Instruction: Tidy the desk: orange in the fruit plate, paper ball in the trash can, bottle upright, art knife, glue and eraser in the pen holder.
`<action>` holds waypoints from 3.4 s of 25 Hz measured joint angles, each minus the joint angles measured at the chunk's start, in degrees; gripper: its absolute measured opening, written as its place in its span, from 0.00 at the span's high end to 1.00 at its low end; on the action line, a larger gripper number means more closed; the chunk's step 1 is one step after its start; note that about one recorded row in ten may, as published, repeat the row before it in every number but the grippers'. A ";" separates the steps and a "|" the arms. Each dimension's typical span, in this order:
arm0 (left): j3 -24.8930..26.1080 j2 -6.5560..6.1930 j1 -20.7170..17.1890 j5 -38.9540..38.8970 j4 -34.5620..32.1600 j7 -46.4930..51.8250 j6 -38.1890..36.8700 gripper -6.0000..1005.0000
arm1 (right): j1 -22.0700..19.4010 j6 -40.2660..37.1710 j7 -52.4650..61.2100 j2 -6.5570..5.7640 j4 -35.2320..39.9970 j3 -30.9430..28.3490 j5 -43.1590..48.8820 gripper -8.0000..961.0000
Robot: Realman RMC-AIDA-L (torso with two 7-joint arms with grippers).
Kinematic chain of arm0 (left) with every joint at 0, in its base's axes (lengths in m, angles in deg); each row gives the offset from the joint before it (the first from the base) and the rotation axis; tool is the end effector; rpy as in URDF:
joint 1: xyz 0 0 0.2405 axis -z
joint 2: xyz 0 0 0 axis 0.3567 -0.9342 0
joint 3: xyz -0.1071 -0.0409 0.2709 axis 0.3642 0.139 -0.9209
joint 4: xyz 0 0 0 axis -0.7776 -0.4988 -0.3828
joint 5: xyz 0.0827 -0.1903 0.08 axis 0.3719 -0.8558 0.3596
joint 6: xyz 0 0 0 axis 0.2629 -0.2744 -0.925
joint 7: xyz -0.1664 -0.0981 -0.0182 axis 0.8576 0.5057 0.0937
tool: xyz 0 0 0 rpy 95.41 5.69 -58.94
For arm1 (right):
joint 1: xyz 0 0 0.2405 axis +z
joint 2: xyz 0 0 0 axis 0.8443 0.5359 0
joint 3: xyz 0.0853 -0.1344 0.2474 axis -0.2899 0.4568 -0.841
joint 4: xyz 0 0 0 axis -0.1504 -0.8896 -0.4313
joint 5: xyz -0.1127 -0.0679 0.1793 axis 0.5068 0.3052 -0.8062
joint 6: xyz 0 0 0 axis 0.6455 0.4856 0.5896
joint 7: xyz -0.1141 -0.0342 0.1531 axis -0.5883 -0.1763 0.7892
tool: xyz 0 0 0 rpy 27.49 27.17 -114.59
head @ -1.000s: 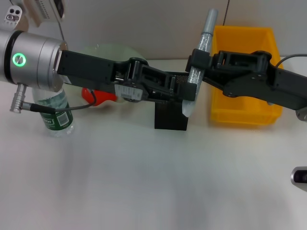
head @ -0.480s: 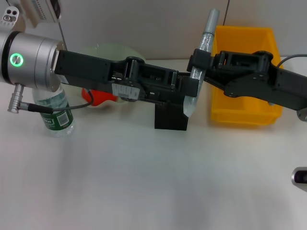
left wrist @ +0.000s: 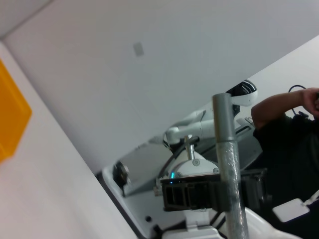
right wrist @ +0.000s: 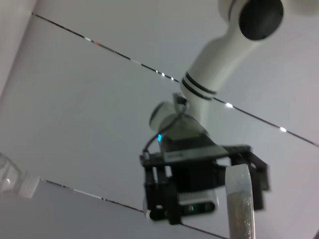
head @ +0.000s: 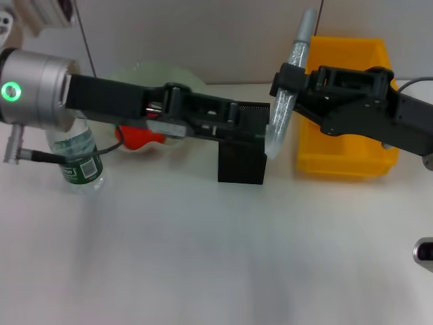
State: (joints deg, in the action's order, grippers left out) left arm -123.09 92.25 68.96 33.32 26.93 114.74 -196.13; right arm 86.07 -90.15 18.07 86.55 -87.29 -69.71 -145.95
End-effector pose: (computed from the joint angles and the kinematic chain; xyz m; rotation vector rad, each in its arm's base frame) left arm -0.1165 0.3909 -0.0096 2.3771 1.2504 0.6500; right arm 0.1698 0.3637 -0.0144 -1.2072 -1.7135 0.4028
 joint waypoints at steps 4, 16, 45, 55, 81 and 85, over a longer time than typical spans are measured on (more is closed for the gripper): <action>0.75 -0.95 -2.24 -0.30 -0.25 -11.28 0.01 0.40 | -0.16 -0.38 0.77 -0.09 1.30 -0.06 -1.11 0.85; 0.49 -0.03 -8.10 -3.58 -0.86 -40.67 -0.55 0.40 | -2.52 -4.83 18.50 0.04 6.26 -0.03 -12.82 0.85; 0.83 3.25 -25.15 -10.47 17.24 -95.37 17.00 0.16 | 0.85 25.15 127.86 -2.24 -7.14 0.52 0.84 0.85; 1.11 3.33 -25.47 -10.71 21.26 -98.35 18.75 0.16 | 8.19 33.43 136.51 -2.36 -2.24 2.12 13.81 0.85; 0.72 3.19 -25.88 -10.26 22.67 -98.48 19.08 0.16 | 13.88 49.39 125.27 -0.21 6.45 12.43 6.18 0.85; 0.72 3.19 -25.90 -10.26 22.67 -98.49 19.11 0.16 | 13.90 50.24 125.30 -0.22 6.45 12.85 5.83 0.85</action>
State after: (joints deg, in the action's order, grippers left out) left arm -122.37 95.44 43.06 23.07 49.60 16.26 -177.02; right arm 99.97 -39.91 143.37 86.33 -80.84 -56.86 -140.11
